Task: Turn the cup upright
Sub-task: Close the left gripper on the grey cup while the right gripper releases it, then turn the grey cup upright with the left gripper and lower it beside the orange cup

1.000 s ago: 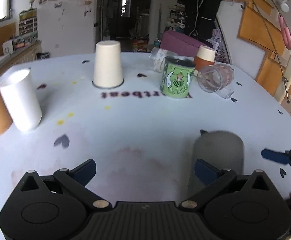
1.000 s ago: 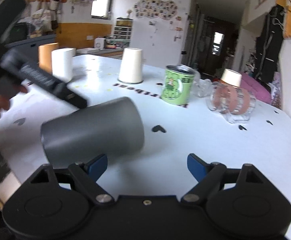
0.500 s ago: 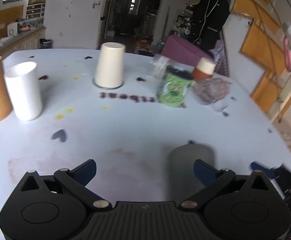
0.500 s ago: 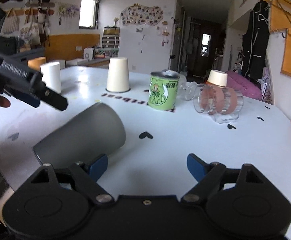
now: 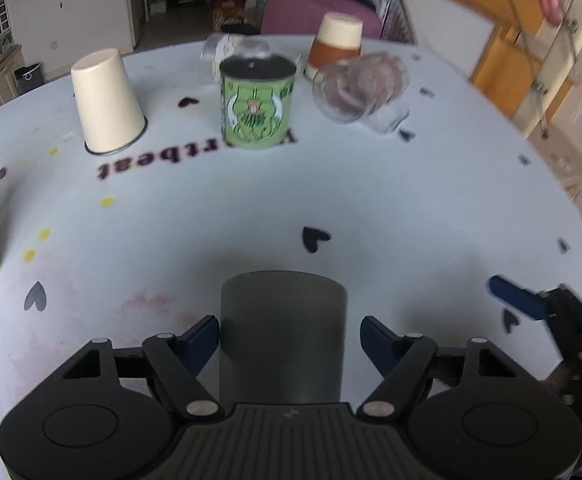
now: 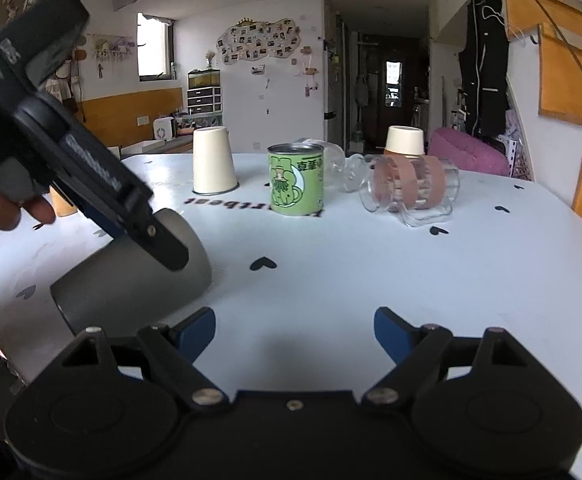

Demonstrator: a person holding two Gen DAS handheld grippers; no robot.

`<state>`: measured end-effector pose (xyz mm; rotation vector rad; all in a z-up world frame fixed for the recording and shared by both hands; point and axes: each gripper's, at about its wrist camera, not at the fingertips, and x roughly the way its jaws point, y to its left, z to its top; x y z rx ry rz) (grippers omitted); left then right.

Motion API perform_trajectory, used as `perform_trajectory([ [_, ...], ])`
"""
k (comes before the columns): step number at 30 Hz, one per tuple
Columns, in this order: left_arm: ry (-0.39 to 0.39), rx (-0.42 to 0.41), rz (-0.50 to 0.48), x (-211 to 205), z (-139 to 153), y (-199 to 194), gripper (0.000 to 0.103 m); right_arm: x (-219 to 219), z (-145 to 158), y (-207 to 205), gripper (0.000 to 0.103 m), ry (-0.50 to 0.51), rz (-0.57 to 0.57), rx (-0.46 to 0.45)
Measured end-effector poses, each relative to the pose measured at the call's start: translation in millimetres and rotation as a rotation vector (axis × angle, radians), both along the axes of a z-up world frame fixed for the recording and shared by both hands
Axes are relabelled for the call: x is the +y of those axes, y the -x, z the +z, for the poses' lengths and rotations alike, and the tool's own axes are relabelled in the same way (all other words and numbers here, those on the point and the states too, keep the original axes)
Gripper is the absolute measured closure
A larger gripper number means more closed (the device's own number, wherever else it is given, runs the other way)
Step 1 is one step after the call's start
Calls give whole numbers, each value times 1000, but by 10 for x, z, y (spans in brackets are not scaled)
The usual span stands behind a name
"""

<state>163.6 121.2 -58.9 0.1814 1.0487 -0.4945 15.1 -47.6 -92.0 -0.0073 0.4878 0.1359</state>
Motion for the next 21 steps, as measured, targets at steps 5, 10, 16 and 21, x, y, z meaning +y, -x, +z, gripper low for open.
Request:
perform_trajectory([
  [5,-42,-4,2,23,-113,-36,29,-47,-12,16,16,-10,-2,-3],
  [10,-25,-138,41,308,12,45,29,-40,1,25,16,-7,3,-8],
  [16,-56,-324,178,866,117,45,29,61,14,-6,16,1,30,-8],
  [21,23,-450,387,1541,286,-99,29,180,24,-32,16,17,58,-5],
])
